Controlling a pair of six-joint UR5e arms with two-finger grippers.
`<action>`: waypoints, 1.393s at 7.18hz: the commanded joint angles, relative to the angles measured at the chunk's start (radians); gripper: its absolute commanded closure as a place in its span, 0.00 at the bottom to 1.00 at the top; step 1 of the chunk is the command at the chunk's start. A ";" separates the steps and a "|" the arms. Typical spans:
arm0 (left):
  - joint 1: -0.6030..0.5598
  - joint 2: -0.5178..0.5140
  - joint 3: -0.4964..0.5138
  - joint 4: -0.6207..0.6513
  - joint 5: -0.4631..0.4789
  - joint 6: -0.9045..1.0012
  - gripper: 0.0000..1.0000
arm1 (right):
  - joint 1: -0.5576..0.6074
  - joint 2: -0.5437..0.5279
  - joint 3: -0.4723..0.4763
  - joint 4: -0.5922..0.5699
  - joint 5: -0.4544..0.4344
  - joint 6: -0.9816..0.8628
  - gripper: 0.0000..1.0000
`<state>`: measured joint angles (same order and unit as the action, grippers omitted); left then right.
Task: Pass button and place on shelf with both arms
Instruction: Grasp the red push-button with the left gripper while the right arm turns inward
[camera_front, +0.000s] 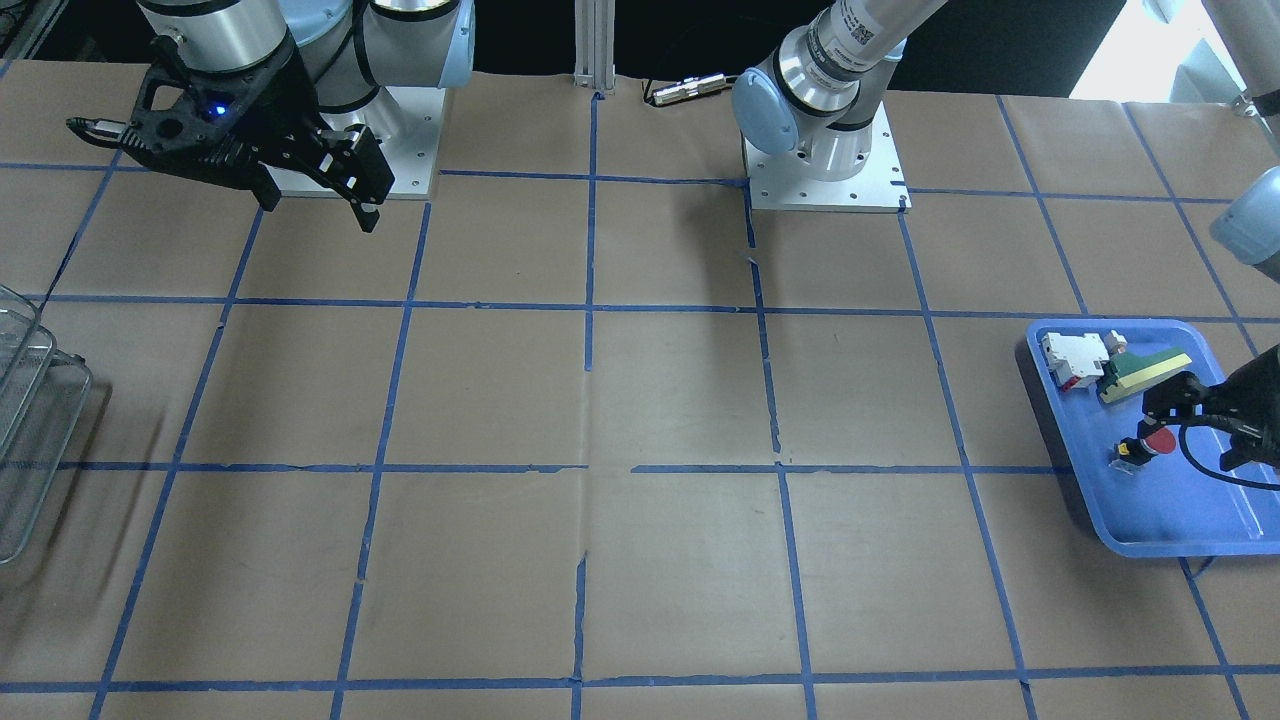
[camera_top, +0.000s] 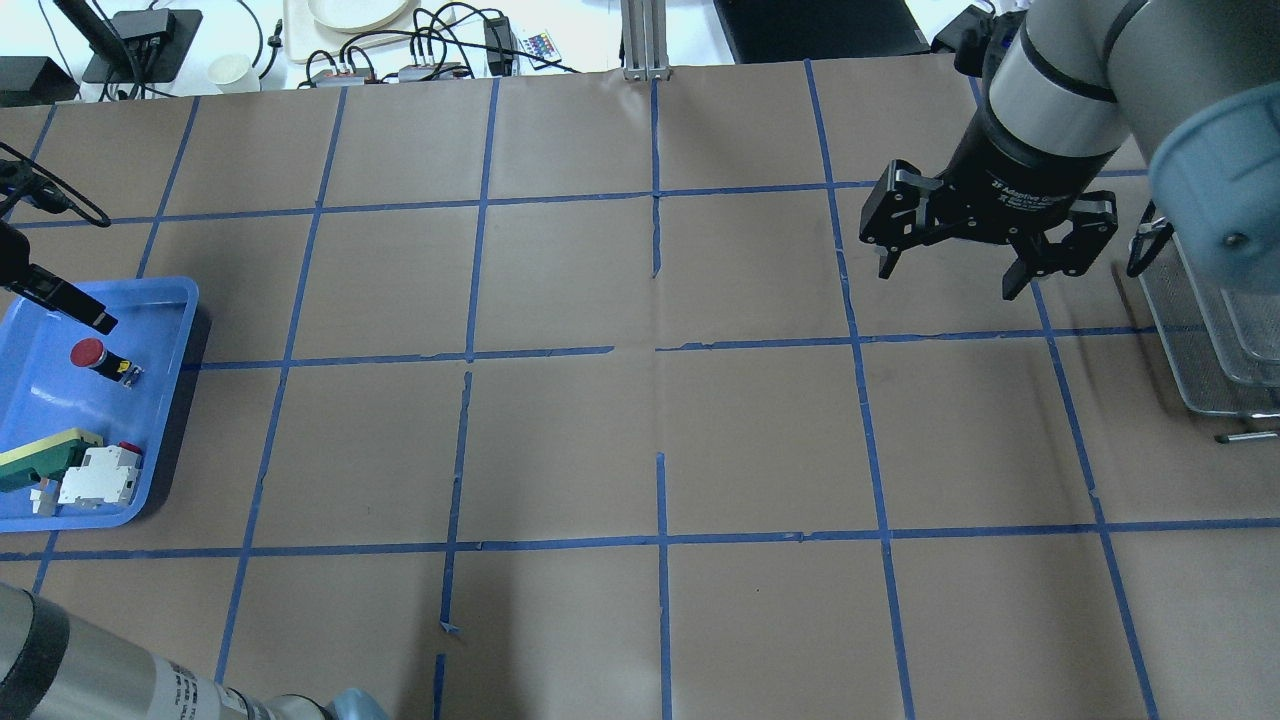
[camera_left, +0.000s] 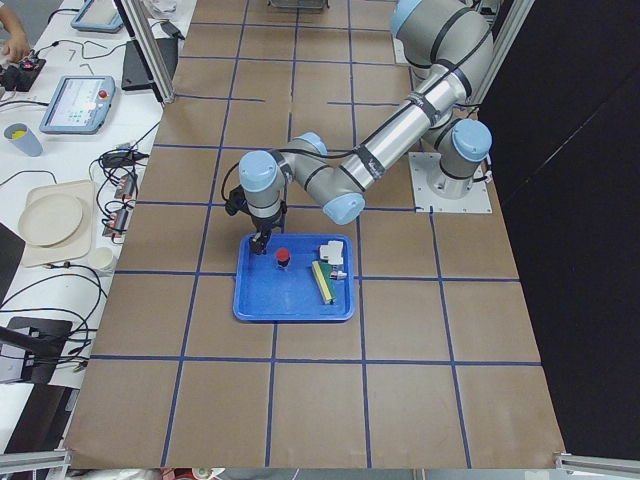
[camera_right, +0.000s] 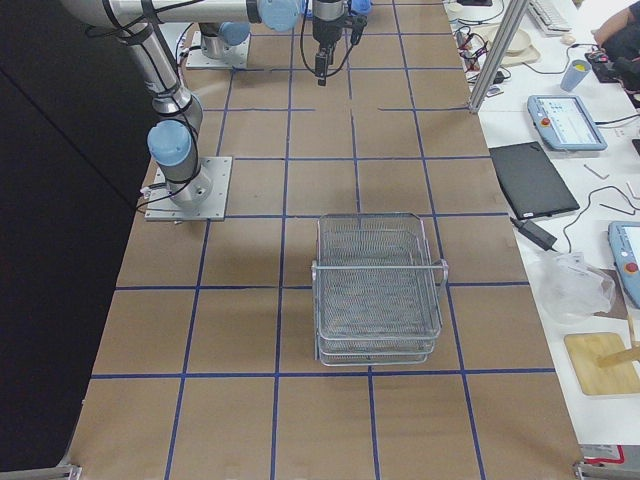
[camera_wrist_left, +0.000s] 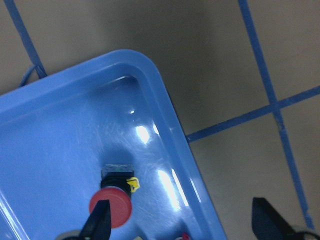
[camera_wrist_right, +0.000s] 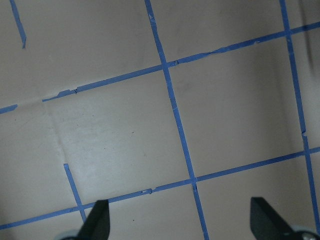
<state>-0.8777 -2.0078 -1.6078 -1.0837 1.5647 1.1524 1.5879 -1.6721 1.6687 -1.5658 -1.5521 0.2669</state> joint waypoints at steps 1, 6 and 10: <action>0.019 -0.028 -0.017 0.021 0.000 -0.006 0.01 | 0.001 0.002 0.003 -0.005 0.004 0.015 0.00; 0.039 -0.056 -0.034 0.016 0.008 -0.036 0.59 | -0.006 0.046 0.019 0.010 0.345 0.352 0.00; 0.042 0.007 -0.030 -0.108 -0.002 -0.033 0.87 | -0.109 0.046 0.072 0.050 0.703 0.502 0.00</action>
<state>-0.8366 -2.0300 -1.6401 -1.1457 1.5640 1.1203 1.5171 -1.6242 1.7203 -1.5261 -0.9564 0.7532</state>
